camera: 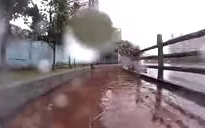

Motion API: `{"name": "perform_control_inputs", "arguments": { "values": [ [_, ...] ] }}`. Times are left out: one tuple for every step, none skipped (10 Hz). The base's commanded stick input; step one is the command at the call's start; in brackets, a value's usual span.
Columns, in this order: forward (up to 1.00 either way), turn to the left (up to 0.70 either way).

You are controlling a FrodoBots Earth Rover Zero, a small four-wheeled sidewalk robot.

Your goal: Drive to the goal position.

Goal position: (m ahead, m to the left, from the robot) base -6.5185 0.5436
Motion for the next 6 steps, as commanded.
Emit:
{"name": "perform_control_inputs", "arguments": {
  "values": [
    [1.0, 0.0],
    [1.0, -0.01],
    [1.0, -0.11],
    [1.0, -0.18],
    [1.0, -0.07],
    [1.0, 0.0]
  ]
}}
